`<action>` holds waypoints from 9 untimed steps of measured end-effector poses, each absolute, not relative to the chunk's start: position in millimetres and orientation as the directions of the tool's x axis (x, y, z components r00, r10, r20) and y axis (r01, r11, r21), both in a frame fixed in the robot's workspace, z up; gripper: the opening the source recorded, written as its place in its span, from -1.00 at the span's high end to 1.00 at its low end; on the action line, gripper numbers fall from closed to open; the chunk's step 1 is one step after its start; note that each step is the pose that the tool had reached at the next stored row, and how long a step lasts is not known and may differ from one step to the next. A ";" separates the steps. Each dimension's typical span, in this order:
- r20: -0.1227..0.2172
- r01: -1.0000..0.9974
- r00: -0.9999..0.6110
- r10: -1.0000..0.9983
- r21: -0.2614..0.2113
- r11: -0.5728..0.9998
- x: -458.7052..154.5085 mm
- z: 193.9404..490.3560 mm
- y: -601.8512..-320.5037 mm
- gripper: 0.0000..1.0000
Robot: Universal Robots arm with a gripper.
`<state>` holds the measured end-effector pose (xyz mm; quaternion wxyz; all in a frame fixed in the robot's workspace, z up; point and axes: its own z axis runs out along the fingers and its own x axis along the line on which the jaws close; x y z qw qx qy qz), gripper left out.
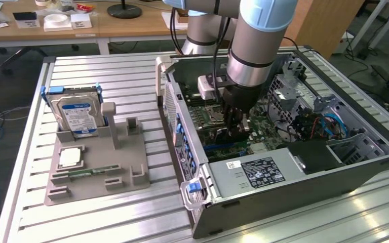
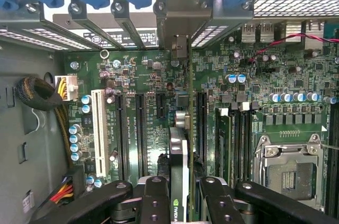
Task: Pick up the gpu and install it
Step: 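Insert the gpu into the slot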
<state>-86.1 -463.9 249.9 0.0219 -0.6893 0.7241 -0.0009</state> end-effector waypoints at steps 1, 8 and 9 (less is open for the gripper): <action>-0.031 -0.998 -0.048 -0.998 -0.032 0.049 -86.1 249.9 -464.0 0.47; -0.030 -0.998 -0.046 -0.998 -0.032 0.047 -86.7 247.6 -464.0 0.47; -0.030 -0.998 -0.046 -0.998 -0.032 0.047 -86.7 247.4 -464.0 0.47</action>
